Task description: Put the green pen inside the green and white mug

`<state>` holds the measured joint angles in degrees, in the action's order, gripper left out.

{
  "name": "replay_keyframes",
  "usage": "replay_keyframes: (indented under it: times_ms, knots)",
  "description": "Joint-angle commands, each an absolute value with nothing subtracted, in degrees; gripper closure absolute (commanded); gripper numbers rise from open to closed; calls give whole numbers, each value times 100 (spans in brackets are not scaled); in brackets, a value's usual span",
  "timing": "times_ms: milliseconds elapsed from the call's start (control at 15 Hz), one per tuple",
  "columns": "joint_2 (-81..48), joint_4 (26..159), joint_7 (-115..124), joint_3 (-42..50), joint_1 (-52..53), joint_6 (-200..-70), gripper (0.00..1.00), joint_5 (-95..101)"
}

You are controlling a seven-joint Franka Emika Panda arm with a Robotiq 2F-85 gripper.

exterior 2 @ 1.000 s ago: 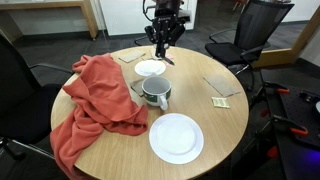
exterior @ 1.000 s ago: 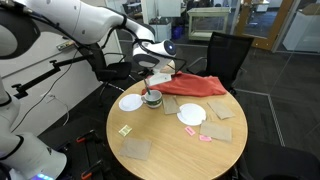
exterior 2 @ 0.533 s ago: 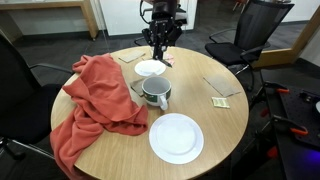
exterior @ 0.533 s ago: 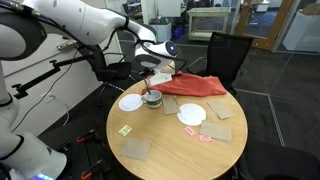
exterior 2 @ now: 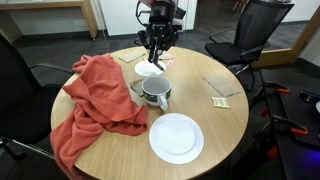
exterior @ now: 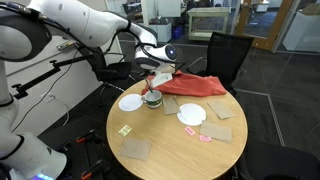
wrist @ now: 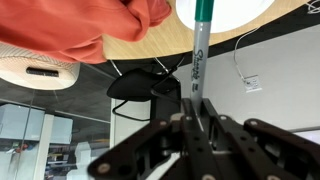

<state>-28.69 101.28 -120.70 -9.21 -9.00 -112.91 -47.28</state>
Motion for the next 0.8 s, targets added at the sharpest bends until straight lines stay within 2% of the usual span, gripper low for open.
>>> replay_keyframes:
  times_ms: [0, 733]
  knots:
    - [-2992, 10033, -12462, -842, -757, -11466, 97, -4980]
    - [-3364, 9957, -12507, -832, -651, -11970, 97, -4999]
